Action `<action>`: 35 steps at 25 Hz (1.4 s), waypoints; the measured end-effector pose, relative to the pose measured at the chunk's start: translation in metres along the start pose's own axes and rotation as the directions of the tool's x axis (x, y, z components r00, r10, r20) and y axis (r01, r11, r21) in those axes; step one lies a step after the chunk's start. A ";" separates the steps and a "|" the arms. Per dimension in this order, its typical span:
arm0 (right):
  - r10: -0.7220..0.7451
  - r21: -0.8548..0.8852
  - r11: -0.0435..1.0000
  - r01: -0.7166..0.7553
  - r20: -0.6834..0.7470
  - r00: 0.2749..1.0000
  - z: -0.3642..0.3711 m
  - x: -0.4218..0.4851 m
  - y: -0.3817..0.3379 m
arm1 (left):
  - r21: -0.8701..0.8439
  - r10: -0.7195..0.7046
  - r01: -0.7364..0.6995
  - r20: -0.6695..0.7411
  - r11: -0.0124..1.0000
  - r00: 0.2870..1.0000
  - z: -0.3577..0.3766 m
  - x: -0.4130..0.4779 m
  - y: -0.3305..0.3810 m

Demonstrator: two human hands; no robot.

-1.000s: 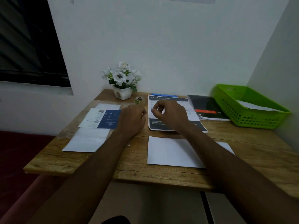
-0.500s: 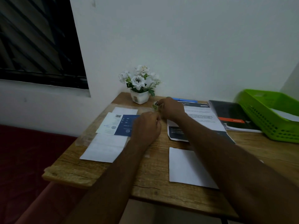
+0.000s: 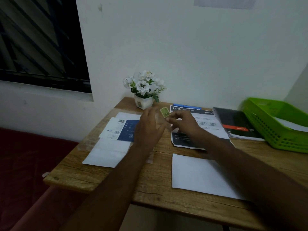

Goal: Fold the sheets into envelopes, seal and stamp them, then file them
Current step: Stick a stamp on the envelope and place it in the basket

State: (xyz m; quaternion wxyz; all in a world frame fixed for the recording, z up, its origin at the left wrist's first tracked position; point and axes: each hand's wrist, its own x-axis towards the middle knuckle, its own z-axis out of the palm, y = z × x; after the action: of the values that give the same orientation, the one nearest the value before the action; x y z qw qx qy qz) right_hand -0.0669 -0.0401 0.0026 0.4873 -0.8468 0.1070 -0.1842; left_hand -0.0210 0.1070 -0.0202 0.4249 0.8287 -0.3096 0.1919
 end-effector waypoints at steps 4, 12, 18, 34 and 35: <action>0.031 0.235 0.970 -0.056 0.109 0.994 -0.015 -0.052 -0.004 | -0.382 0.047 0.012 0.144 0.924 0.988 0.004 -0.004 0.007; -0.136 -0.058 0.990 0.132 -0.083 0.987 -0.027 -0.070 0.009 | -0.339 0.178 -0.131 0.113 0.932 0.977 0.007 -0.010 0.013; -0.419 -0.348 0.865 0.363 -0.100 0.903 -0.030 -0.070 0.015 | -0.222 0.172 -0.127 0.200 0.967 0.964 0.011 -0.008 0.009; -0.307 -0.172 0.949 0.266 -0.296 0.904 -0.054 -0.061 0.035 | -0.145 -0.020 0.032 0.083 0.989 0.996 0.012 0.006 0.005; -0.278 -0.167 0.957 0.237 -0.303 0.911 -0.055 -0.060 0.036 | -0.134 -0.022 0.035 0.095 0.990 0.995 0.010 0.015 0.004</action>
State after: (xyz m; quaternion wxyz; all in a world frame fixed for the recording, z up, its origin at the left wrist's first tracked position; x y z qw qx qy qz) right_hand -0.1447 -0.0798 -0.0154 0.3798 -0.8410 0.0842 -0.3760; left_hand -0.0126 0.0919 -0.0145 0.4681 0.8103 -0.3294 0.1255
